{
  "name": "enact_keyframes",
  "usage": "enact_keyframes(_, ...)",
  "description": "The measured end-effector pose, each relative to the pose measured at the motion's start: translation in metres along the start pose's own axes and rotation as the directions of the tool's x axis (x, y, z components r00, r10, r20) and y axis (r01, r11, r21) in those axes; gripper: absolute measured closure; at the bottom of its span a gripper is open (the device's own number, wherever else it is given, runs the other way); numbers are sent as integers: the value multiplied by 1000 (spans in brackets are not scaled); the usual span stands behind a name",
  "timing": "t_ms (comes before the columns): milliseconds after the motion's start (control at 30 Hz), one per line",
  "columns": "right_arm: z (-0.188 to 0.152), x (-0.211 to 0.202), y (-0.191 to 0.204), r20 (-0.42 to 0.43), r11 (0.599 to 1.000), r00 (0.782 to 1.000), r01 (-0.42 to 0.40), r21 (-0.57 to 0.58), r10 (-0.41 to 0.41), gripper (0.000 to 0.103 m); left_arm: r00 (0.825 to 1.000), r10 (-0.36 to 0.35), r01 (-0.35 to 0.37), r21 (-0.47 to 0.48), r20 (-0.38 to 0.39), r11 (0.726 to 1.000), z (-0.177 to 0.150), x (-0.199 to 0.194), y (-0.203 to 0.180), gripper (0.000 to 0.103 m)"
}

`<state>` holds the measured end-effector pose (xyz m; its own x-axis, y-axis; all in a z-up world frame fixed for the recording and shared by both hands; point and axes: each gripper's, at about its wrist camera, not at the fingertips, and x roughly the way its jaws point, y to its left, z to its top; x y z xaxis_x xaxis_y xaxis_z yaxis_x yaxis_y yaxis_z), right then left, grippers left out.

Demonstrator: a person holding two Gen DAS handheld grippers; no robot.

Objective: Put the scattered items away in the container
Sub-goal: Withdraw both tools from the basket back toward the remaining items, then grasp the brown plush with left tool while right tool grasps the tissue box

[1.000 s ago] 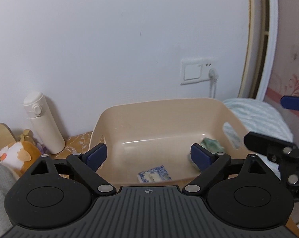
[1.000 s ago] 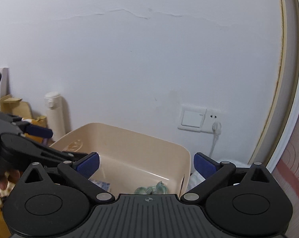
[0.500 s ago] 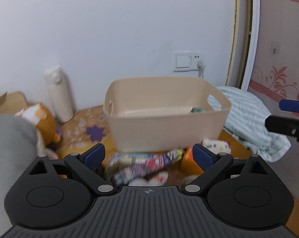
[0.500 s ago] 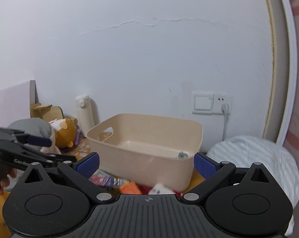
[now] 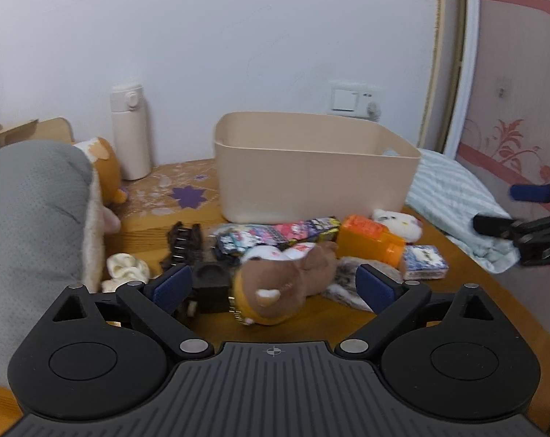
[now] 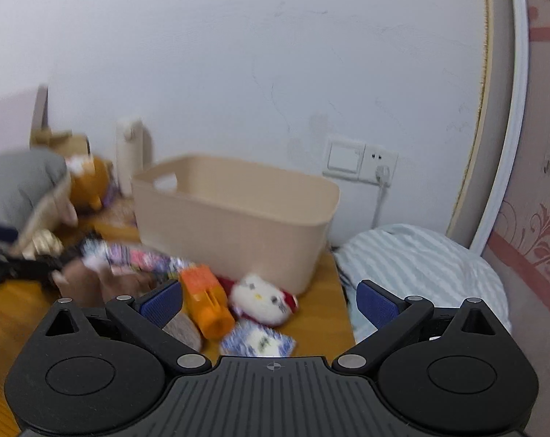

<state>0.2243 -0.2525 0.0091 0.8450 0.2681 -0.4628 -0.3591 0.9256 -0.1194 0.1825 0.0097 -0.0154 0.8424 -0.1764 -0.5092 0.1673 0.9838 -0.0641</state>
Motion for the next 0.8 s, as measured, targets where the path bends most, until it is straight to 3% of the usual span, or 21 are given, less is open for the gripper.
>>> enact_keyframes(167,-13,15,1,-60,1000,998,-6,1,6,0,1000,-21,21,18,-22,1000,-2,17,-10,5)
enact_keyframes(333,-24,26,-9,-107,1000,994,19,14,-18,0,996,9,2,121,-86,993,0,44,-12,5)
enact_keyframes(567,-32,37,-18,-134,999,991,7,43,-1,0,985,55,8,360,-164,933,2,74,-19,5)
enact_keyframes(800,-39,55,-19,-181,998,983,-4,61,15,0,982,33,42,381,-188,923,-5,99,-26,8)
